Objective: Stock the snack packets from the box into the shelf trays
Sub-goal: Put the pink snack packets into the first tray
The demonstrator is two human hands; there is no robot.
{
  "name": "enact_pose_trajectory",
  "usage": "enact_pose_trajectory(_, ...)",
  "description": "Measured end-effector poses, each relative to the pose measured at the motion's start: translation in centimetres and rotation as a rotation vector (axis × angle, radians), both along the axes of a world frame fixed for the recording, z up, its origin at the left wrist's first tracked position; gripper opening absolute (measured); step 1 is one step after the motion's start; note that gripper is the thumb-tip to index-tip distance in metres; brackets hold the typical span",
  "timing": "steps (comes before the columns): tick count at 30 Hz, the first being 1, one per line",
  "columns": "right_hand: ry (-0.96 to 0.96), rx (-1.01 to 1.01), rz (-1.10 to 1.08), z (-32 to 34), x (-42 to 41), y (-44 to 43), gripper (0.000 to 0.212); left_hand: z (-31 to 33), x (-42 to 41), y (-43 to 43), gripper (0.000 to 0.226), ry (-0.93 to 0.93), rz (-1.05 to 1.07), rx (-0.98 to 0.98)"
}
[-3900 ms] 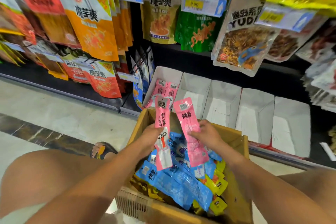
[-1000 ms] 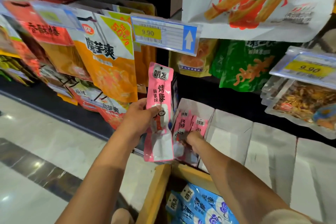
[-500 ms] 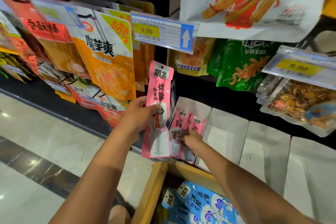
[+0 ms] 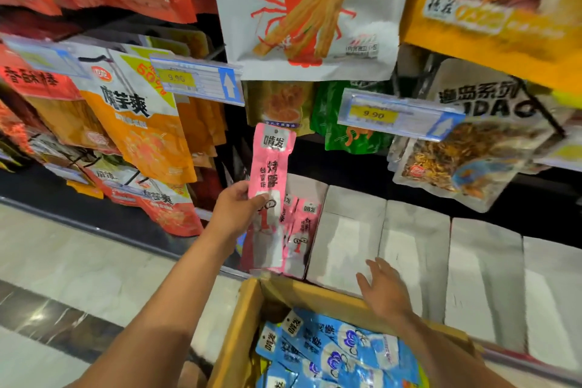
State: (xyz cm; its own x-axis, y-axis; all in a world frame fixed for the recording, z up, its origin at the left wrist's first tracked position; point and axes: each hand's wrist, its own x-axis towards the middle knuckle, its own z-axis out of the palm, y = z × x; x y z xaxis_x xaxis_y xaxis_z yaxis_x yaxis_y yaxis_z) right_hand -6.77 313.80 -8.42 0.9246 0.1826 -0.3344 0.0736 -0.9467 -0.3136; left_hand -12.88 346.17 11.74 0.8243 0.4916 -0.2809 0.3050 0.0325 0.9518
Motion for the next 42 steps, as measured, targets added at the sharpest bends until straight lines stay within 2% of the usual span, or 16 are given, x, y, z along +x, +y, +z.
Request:
enact_pose_trajectory(7,-0.040,0.020,0.024,0.7,-0.2,-0.1,0.054,-3.8,0.5,-3.2,0.020,0.037,-0.057,0.029)
enact_pose_trajectory(13,-0.054,0.026,0.037,1.2,-0.4,0.1,0.053,-8.7,3.3,-3.5,0.006,0.175,0.045,0.111)
enact_pose_trajectory(18,-0.073,0.011,0.041,1.5,-0.5,0.1,0.057,-12.6,7.6,-4.3,0.015,0.201,0.036,0.101)
enact_pose_trajectory(25,-0.103,0.004,0.029,0.5,0.4,0.2,0.060,-22.0,10.7,-2.6,0.011,0.419,0.055,0.105)
enact_pose_trajectory(28,-0.127,0.002,0.028,0.3,0.4,0.2,0.058,-22.8,11.1,-2.6,0.006,0.468,0.112,0.035)
enact_pose_trajectory(31,-0.132,0.004,0.027,0.2,0.5,0.2,0.058,-24.0,11.7,-2.4,0.027,0.510,0.160,-0.028)
enact_pose_trajectory(36,-0.147,0.003,0.026,0.2,0.4,0.2,0.057,-23.9,12.2,-2.6,0.028,0.475,0.227,-0.072)
enact_pose_trajectory(39,-0.140,0.022,0.016,0.3,0.4,0.1,0.055,-23.8,12.5,-2.5,0.030,0.481,0.219,-0.020)
enact_pose_trajectory(42,-0.146,0.028,0.011,0.3,0.2,0.1,0.055,-22.9,12.0,-2.8,0.029,0.514,0.122,0.111)
